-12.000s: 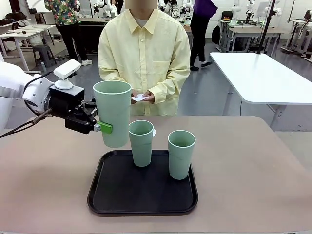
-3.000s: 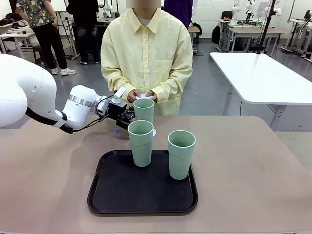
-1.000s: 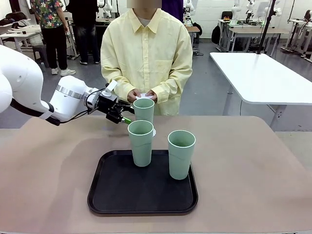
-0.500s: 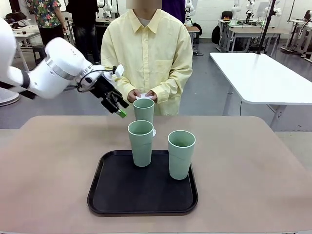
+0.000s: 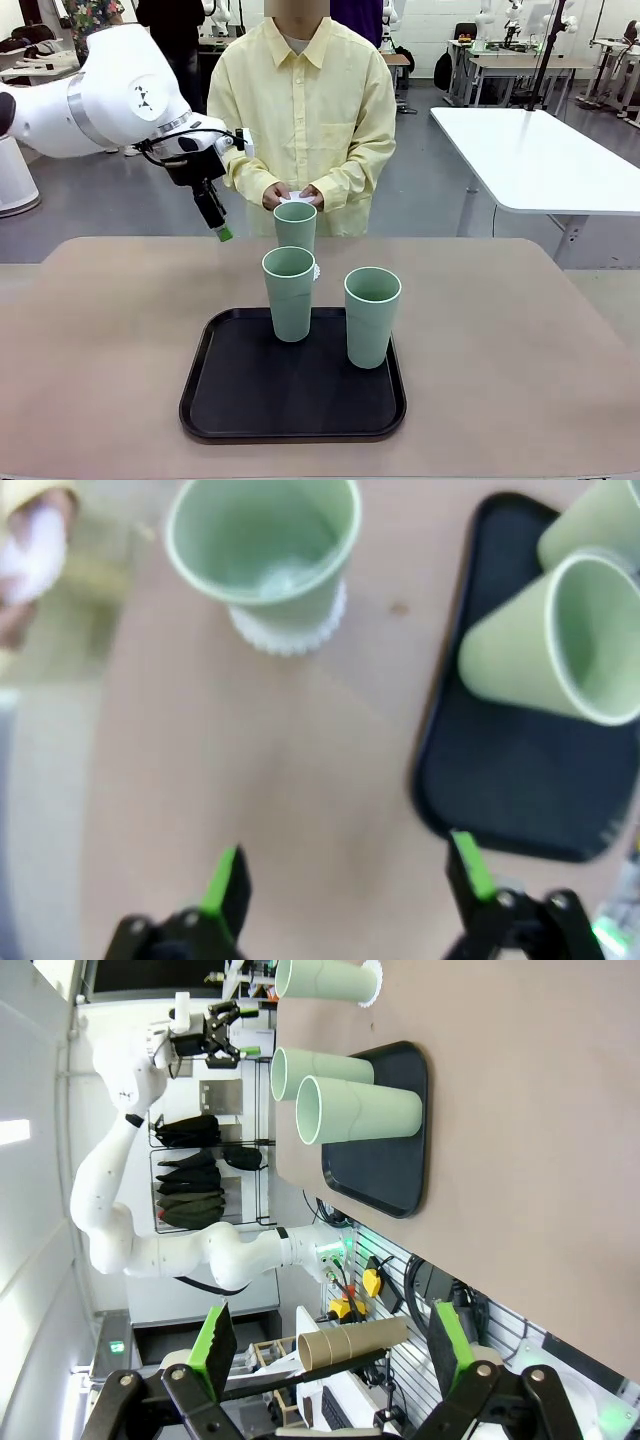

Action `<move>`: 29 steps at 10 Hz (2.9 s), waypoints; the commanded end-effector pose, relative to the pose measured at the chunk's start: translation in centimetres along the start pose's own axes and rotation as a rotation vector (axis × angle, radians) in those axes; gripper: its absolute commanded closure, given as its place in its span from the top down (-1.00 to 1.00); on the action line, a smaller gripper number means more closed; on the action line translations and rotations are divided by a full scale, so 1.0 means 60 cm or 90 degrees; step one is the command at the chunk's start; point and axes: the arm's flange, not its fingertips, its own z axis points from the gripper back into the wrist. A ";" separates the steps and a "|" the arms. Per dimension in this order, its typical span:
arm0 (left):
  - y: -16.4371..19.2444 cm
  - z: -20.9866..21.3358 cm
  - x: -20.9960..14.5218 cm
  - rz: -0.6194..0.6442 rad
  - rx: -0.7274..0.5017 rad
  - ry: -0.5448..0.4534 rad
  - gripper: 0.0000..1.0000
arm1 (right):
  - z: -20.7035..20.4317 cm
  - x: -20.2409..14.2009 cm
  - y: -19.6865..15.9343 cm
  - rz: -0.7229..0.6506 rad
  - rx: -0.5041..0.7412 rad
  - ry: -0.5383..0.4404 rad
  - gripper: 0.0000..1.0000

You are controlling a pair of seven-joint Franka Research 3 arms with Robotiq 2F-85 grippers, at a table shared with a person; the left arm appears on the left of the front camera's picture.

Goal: Place coasters on the table and set cups on them.
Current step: Pick up one Reusable plastic cup and place it on a coaster set by the human, then take one Reusable plastic cup from the Flat Tray and place it on a coaster set by the human.

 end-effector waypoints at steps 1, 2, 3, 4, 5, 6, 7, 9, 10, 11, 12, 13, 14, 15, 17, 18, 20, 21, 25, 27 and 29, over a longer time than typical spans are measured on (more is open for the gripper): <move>-0.021 0.015 0.031 0.026 0.007 0.056 1.00 | 0.001 0.000 0.001 0.004 0.006 0.000 1.00; -0.018 0.014 0.046 0.056 0.048 0.016 1.00 | 0.001 0.000 0.001 0.004 0.006 0.000 1.00; -0.017 0.011 0.062 0.073 0.068 0.003 1.00 | 0.001 0.000 0.001 0.004 0.006 0.000 1.00; -0.020 0.009 0.068 0.066 0.092 -0.019 1.00 | 0.001 0.000 0.001 0.004 0.006 0.000 1.00; -0.025 0.017 0.041 0.052 0.031 0.020 1.00 | 0.001 0.000 0.001 0.004 0.006 0.000 1.00; -0.025 0.017 0.041 0.052 0.031 0.020 1.00 | 0.001 0.000 0.001 0.004 0.006 0.000 1.00; -0.025 0.017 0.041 0.052 0.031 0.020 1.00 | 0.001 0.000 0.001 0.004 0.006 0.000 1.00; -0.025 0.017 0.041 0.052 0.031 0.020 1.00 | 0.001 0.000 0.001 0.004 0.006 0.000 1.00; -0.025 0.017 0.041 0.052 0.031 0.020 1.00 | 0.001 0.000 0.001 0.004 0.006 0.000 1.00; -0.025 0.017 0.041 0.052 0.031 0.020 1.00 | 0.001 0.000 0.001 0.004 0.006 0.000 1.00; -0.026 0.013 0.049 0.065 0.032 0.017 1.00 | 0.001 0.000 0.001 0.004 0.006 0.000 1.00; -0.073 0.027 0.034 0.178 0.032 0.010 1.00 | 0.001 0.000 0.001 0.004 0.006 0.000 1.00; -0.121 0.035 -0.010 0.245 0.060 0.029 1.00 | 0.001 0.000 0.001 0.004 0.006 0.000 1.00; -0.156 0.043 -0.056 0.305 0.063 0.027 1.00 | 0.001 0.000 0.001 0.004 0.006 0.000 1.00; -0.220 0.071 -0.148 0.401 0.088 0.020 1.00 | 0.001 0.000 0.001 0.004 0.006 0.000 1.00; -0.238 0.087 -0.186 0.410 0.095 -0.004 1.00 | 0.001 0.000 0.001 0.004 0.006 0.000 1.00; -0.244 0.104 -0.261 0.445 0.101 -0.036 1.00 | 0.001 0.000 0.001 0.004 0.006 0.000 1.00; -0.229 0.084 -0.203 0.417 0.088 0.011 1.00 | 0.001 0.000 0.001 0.004 0.006 0.000 1.00; -0.142 0.148 -0.321 0.472 -0.297 -0.239 1.00 | 0.001 0.000 0.001 0.004 0.006 0.000 1.00; -0.093 0.178 -0.403 0.506 -0.407 -0.350 1.00 | 0.001 0.000 0.001 0.004 0.006 0.000 1.00; -0.057 0.184 -0.510 0.560 -0.458 -0.443 1.00 | 0.001 0.000 0.001 0.004 0.006 0.000 1.00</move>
